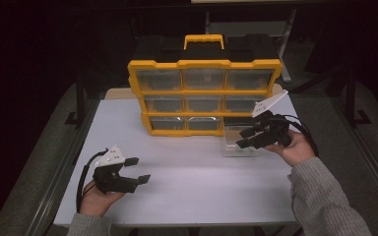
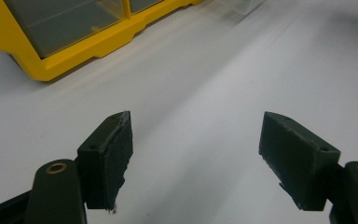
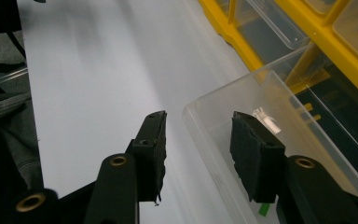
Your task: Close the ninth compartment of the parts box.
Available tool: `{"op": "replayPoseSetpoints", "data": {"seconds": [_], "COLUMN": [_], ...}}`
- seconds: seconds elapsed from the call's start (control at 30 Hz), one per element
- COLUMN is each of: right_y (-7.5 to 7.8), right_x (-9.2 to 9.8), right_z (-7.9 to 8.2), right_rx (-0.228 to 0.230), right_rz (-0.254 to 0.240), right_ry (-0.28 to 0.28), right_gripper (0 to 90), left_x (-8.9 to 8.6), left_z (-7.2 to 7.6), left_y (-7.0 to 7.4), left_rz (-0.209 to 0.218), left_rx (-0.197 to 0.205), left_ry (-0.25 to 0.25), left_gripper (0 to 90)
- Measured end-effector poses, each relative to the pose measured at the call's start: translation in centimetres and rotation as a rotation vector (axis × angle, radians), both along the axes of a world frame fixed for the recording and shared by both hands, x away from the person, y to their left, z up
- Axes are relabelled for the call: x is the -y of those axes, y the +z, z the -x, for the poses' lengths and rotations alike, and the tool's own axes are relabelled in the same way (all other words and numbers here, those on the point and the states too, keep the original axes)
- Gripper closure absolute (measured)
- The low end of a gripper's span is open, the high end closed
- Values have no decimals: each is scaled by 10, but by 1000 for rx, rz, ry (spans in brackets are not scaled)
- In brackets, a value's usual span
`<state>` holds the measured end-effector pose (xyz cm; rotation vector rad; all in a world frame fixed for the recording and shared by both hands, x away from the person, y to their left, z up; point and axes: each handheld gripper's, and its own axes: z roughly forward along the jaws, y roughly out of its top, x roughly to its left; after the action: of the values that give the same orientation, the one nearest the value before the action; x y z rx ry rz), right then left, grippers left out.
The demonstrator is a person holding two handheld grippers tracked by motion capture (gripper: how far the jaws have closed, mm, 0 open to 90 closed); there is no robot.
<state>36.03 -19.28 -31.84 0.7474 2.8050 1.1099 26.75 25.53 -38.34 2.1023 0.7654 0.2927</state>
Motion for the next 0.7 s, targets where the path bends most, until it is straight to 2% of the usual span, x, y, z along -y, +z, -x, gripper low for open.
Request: {"op": "replayPoseSetpoints", "data": {"seconds": [0.27,0.37,0.43,0.47,0.57,0.7], "right_y": [-5,-7,-8,-9,-10,-10], "right_x": [0,0,-2,-2,-5,-6], "right_z": [9,13,15,15,19,23], "right_rx": [15,10,12,28,17,27], "right_rz": [10,-4,9,17,24,27], "right_ry": [29,40,50,64,72,84], "right_gripper": [589,600,603,606,624,642], "left_x": [-1,-1,-1,-1,-1,-1], "left_z": [0,-1,-1,-1,-1,0], "left_y": [-1,-2,-2,-2,-2,-2], "left_rz": [-4,-2,0,-1,0,-2], "left_rx": [-4,-3,-8,-7,-4,-4], "left_ry": [8,4,7,5,3,6], "left_gripper": [245,248,249,249,249,247]}}
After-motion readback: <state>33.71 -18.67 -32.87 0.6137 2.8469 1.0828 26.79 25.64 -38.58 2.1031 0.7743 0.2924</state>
